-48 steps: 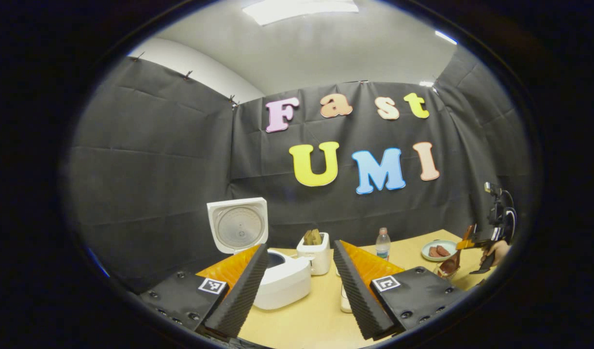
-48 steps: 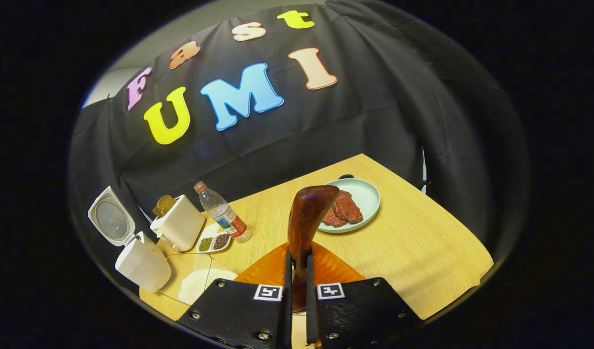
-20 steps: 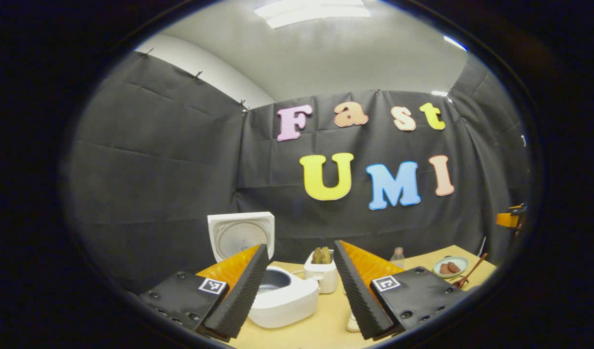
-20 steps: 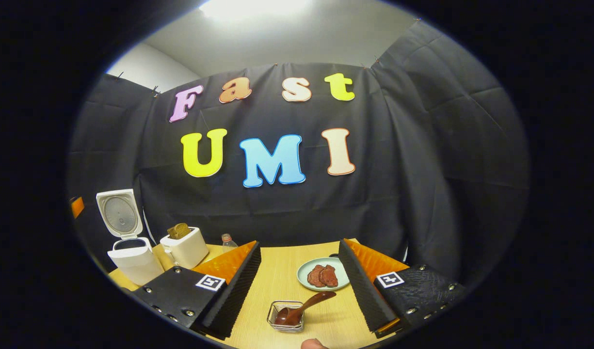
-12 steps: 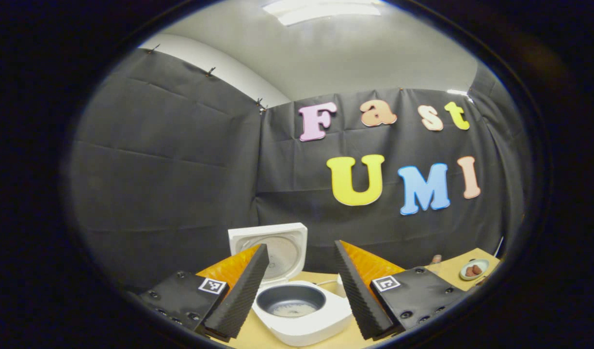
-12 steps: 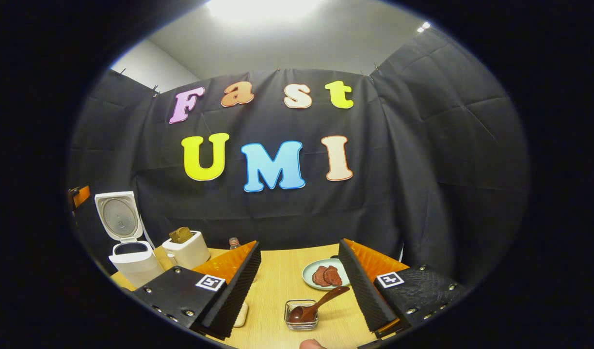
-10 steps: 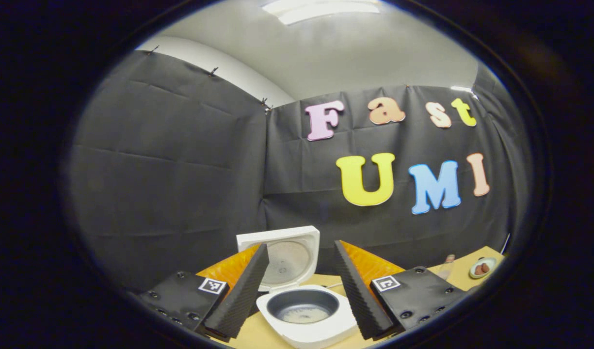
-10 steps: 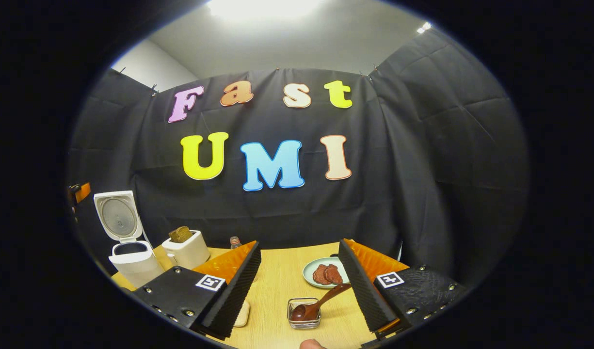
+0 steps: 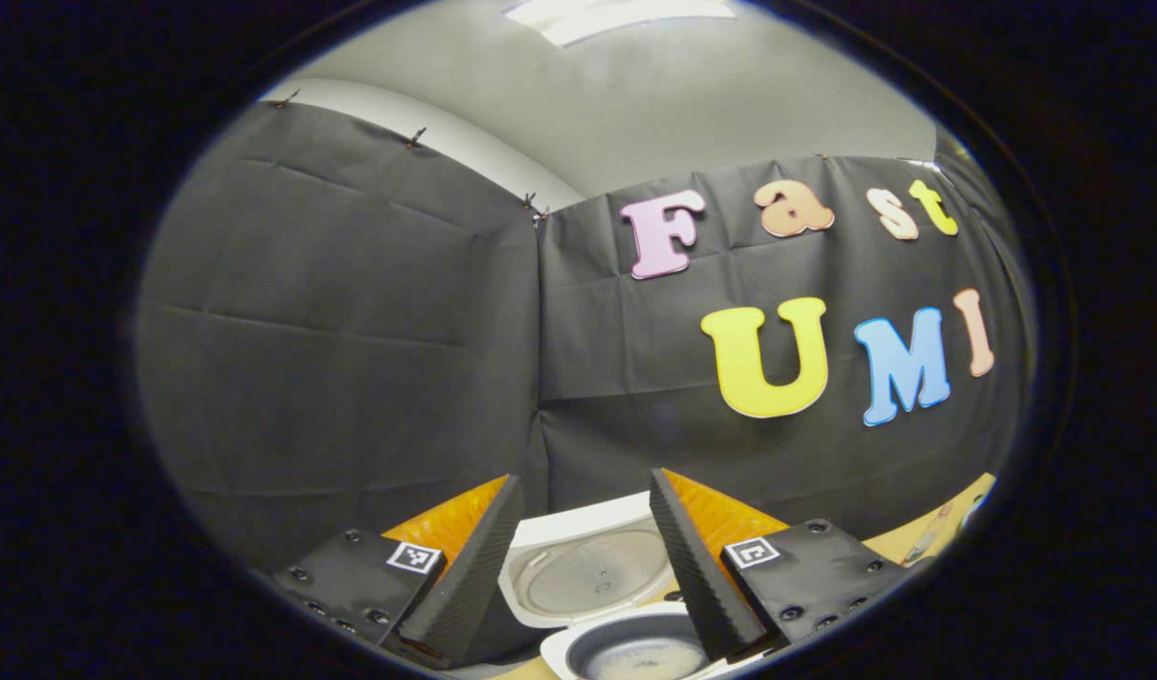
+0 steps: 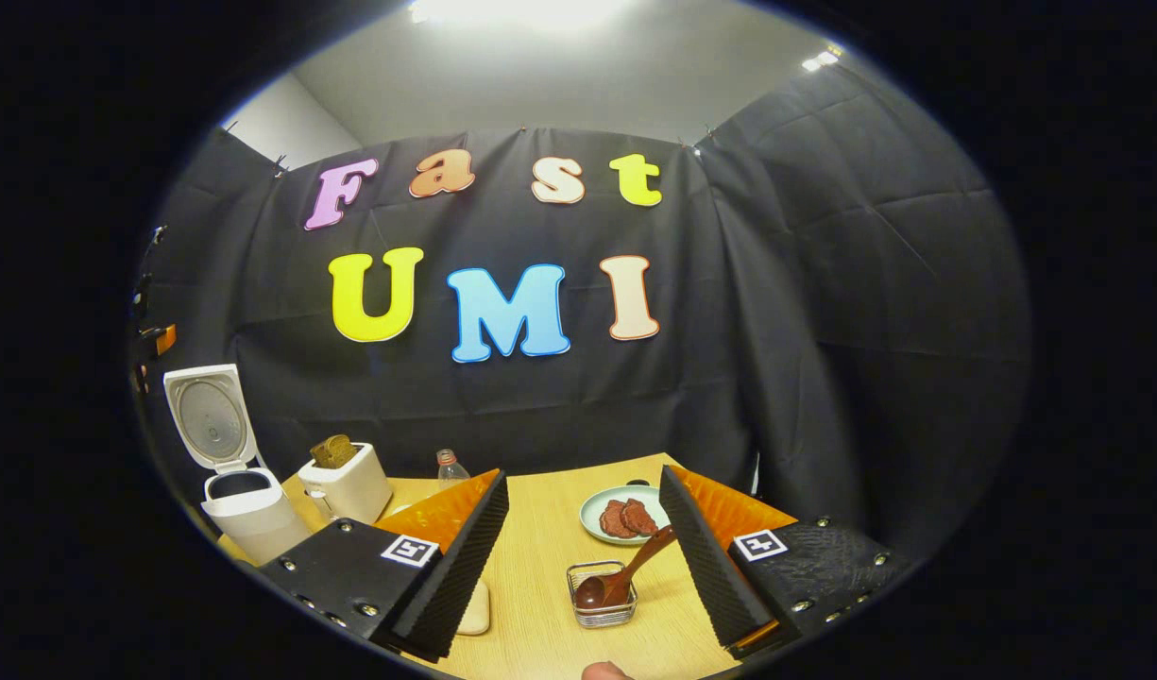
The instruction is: Close the left gripper, press the button to open the rice cooker; take a wooden spoon from the chopstick holder with the right hand, scoop a spoonful of rice and pour it into the rice cooker, then put the wooden spoon back into the chopstick holder.
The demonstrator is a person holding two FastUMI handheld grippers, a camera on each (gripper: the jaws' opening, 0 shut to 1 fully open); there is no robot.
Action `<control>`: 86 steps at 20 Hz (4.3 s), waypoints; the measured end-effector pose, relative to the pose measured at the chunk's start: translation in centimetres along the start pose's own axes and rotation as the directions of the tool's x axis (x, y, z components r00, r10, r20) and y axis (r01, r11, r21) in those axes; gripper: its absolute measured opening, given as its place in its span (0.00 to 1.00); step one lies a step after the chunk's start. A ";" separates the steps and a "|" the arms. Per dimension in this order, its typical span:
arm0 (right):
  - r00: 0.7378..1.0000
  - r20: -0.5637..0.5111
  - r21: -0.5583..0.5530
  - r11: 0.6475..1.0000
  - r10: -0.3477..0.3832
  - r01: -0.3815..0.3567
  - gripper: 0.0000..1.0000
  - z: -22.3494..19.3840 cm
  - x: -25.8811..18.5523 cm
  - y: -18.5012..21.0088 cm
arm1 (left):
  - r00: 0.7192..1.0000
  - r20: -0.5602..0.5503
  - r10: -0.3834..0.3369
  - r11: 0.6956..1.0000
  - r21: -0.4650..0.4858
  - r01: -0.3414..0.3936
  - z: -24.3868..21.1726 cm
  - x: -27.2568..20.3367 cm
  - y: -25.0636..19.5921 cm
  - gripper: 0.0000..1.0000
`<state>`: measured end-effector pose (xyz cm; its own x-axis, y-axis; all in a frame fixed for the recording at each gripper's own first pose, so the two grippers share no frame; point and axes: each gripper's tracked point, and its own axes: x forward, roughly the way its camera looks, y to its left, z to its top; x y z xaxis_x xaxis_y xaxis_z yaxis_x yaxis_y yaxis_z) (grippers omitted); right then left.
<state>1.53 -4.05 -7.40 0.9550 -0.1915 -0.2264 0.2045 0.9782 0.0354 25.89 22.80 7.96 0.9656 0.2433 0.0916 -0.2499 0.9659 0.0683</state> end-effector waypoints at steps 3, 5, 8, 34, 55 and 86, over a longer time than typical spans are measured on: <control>0.999 -0.005 0.011 0.999 -0.040 0.040 0.93 -0.5 -0.6 -0.2 | 1.000 -0.009 0.005 1.000 -0.007 -0.006 -0.7 3.7 0.7 0.93; 0.998 -0.010 0.016 0.998 -0.063 0.063 0.98 -0.9 -0.9 -0.4 | 1.000 -0.031 0.003 1.000 -0.026 -0.004 -1.8 6.0 0.8 0.93; 0.996 -0.021 0.002 0.996 -0.090 0.090 0.98 -1.4 -1.6 -0.7 | 0.998 -0.067 0.000 0.999 -0.044 -0.003 -3.8 9.4 1.0 0.96; 0.999 -0.025 -0.058 0.997 -0.045 0.044 0.98 -0.4 -1.6 -3.0 | 0.959 -0.284 -0.016 0.996 -0.086 -0.009 -10.4 9.1 -0.6 0.92; 0.999 -0.032 -0.071 0.997 0.036 -0.038 0.98 0.5 0.7 -9.0 | 0.929 -0.369 -0.017 0.999 -0.038 0.003 -13.7 -1.2 -6.3 0.98; 0.994 -0.075 -0.060 0.995 0.081 -0.086 0.98 -1.5 2.1 -10.2 | 0.810 -0.583 -0.063 0.997 0.004 0.080 -26.7 -11.1 -12.3 1.00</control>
<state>1.11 -14.33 -9.73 0.9496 -0.1051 -0.2954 0.1089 0.9940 -0.0036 20.20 10.58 -20.37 0.8396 0.1884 -0.5095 -0.1721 0.9819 0.0794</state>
